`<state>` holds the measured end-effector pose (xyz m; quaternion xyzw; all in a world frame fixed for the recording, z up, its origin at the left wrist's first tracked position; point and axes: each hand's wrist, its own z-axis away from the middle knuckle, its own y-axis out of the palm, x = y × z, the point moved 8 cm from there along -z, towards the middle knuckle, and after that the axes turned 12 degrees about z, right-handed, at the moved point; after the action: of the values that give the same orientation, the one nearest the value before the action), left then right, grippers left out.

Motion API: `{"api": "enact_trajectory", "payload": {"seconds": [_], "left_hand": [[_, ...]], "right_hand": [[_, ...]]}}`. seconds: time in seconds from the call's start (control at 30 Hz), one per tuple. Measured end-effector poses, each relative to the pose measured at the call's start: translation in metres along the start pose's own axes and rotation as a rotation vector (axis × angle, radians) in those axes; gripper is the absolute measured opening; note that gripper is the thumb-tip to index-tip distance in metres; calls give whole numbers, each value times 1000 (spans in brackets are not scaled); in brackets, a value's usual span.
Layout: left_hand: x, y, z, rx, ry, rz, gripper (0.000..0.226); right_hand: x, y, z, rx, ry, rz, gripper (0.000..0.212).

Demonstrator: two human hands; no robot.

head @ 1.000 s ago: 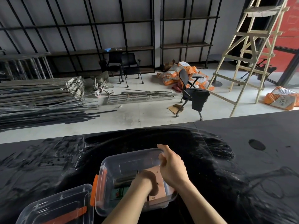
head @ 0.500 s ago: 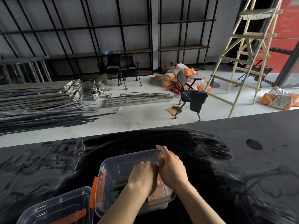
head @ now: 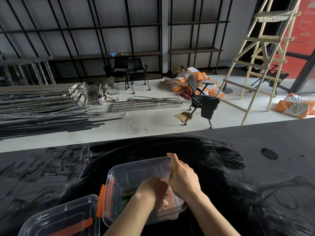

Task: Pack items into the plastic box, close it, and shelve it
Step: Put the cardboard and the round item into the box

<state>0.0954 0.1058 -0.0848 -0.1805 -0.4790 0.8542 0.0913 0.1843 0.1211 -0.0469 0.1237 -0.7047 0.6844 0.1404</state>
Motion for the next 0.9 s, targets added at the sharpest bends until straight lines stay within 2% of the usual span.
{"api": "enact_trajectory", "payload": {"seconds": [0.1,0.2,0.3,0.37,0.47,0.53,0.57,0.67,0.7,0.77,0.9], "left_hand": [[8,-5,11,-22,29,114,43],[30,-19,29,-207,43,136,33],[48,-25,49,-262,40,132,25],[51,-33,60,-302,69,129,18],[59,-40,73,-389,97,107,20],[64,-40,81,-437,134,106,18],[67,-40,85,-461,148,95,14],[76,-38,94,-459,128,59,36],[78,-40,98,-466,123,58,34],[84,-41,103,-469,100,46,29],[86,-37,108,-440,56,10,28]], "right_hand": [[-2,-1,0,-17,-4,28,54],[0,-1,0,-51,-26,50,54],[5,-9,2,-125,-43,150,56],[15,-18,6,-211,-125,299,61],[44,-27,19,-340,-362,336,58],[65,-18,25,-248,-498,356,52],[72,-8,26,-143,-530,367,47],[66,32,20,254,-437,443,29],[61,43,19,346,-398,480,27],[56,55,16,411,-371,545,27],[55,62,13,390,-335,568,26]]}}
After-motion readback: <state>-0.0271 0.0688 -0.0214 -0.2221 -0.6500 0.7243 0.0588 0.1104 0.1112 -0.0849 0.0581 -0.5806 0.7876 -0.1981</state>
